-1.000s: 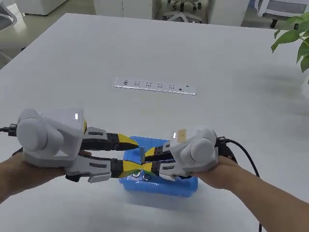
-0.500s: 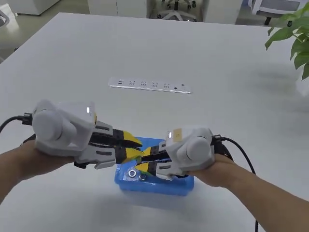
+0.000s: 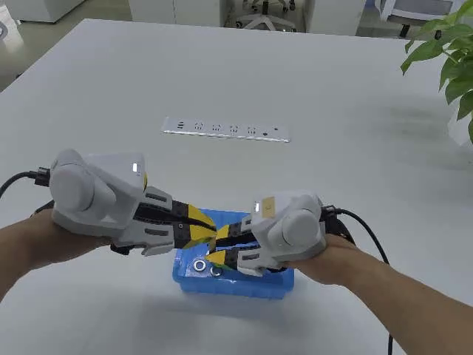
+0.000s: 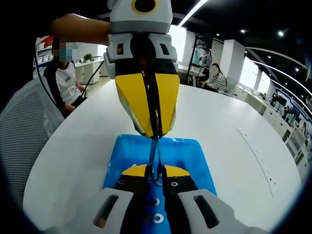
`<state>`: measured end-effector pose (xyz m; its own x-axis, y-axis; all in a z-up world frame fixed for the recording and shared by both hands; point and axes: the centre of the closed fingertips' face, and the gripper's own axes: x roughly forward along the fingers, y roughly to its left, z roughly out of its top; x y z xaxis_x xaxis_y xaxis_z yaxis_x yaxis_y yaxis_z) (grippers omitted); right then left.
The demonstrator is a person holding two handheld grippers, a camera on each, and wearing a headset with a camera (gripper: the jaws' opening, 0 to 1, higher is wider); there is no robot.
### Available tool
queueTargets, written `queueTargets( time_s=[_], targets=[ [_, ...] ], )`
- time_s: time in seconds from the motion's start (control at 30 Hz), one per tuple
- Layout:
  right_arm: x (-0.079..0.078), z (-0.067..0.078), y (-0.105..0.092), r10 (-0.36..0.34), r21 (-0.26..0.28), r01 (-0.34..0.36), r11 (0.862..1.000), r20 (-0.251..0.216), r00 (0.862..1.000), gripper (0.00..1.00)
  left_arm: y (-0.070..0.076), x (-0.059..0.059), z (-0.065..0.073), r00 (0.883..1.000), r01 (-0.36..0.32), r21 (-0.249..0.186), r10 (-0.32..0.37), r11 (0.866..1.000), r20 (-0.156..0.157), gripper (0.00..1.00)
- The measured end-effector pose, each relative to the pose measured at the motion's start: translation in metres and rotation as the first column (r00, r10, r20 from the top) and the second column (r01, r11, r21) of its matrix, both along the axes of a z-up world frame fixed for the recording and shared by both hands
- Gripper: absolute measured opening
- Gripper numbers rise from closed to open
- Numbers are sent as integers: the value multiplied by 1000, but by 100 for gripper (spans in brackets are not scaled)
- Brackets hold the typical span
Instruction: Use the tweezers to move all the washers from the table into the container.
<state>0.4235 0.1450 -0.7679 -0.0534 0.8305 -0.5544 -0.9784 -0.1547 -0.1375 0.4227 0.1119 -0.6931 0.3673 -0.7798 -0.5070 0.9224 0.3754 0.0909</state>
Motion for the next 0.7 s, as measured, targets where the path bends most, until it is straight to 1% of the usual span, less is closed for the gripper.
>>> queueTargets(
  time_s=[0.17,0.27,0.43,0.7],
  targets=[
    [-1,1,0,2,1,-2,1000,2,1000,13,1,0,2,1000,9,5,-9,1000,7,6],
    [0,3,1,0,7,0,1000,0,1000,13,0,-1,4,1000,17,-1,-17,1000,9,6],
    [-1,5,-1,0,10,0,1000,-3,1000,13,-1,-2,7,999,32,-1,-32,999,8,5],
    [-4,13,-3,-4,20,4,1000,0,1000,12,-4,-4,15,999,46,-3,-46,999,17,5]
  ],
)
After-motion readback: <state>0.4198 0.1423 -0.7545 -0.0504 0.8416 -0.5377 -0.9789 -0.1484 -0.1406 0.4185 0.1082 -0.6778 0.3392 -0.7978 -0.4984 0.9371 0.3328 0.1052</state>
